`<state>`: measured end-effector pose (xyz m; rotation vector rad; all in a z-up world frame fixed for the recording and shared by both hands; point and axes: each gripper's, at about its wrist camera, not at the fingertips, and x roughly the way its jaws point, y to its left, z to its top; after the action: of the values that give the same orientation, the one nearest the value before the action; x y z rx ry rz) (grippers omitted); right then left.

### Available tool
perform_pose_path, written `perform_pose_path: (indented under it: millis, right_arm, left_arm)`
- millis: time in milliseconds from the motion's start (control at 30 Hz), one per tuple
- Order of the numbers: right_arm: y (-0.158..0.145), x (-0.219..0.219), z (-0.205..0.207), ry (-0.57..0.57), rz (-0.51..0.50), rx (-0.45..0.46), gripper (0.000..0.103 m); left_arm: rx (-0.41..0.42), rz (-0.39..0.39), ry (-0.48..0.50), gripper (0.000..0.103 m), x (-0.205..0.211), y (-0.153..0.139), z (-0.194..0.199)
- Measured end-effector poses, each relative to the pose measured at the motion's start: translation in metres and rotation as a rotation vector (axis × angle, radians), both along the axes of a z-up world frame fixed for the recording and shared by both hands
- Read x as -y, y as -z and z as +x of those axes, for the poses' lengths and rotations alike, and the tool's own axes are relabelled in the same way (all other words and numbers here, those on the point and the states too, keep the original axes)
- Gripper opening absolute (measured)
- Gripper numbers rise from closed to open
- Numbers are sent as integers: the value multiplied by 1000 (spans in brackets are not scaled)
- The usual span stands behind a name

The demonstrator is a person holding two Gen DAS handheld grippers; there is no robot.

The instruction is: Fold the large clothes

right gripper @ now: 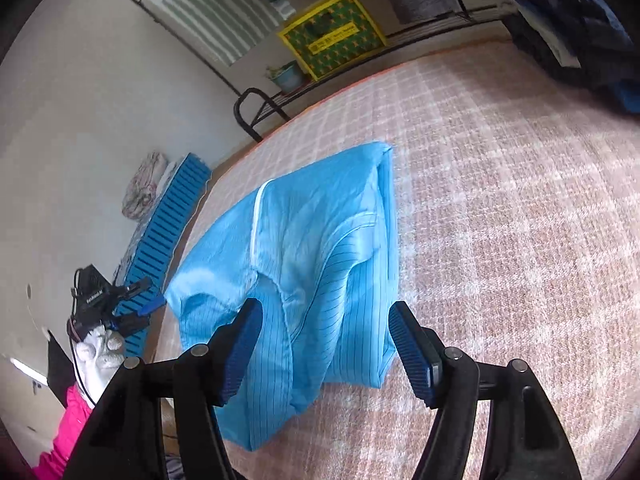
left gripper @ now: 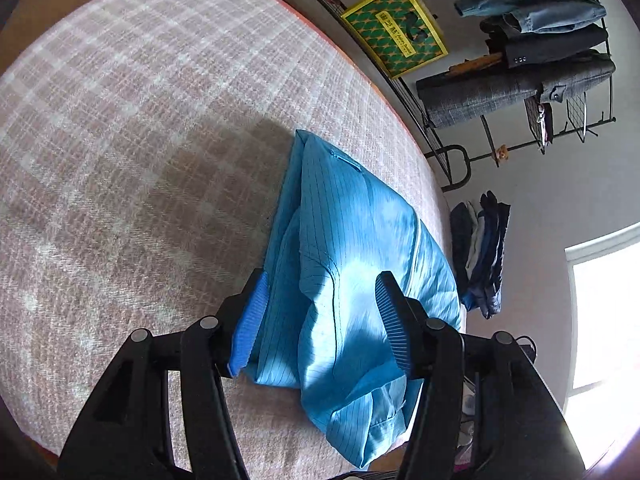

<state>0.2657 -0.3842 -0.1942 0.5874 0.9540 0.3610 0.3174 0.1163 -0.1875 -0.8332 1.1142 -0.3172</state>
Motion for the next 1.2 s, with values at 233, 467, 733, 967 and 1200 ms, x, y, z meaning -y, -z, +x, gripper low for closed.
perform_pose_path:
  millis: [233, 467, 733, 967, 1200]
  right_arm:
    - [26, 1, 30, 0, 119, -55, 19]
    - [30, -15, 11, -93, 45, -98, 0]
    - [31, -34, 18, -104, -165, -80, 0]
    - [-18, -46, -14, -124, -352, 89, 27]
    - [-32, -108, -32, -393, -249, 167, 36]
  left_arm:
    - [-1, 60, 60, 5, 20, 13, 10]
    - [-9, 178, 117, 3, 19, 31, -8]
    - [3, 264, 129, 9, 29, 34, -9]
    - [139, 327, 154, 20, 29, -17, -42]
    - [266, 321, 353, 20, 94, -54, -118]
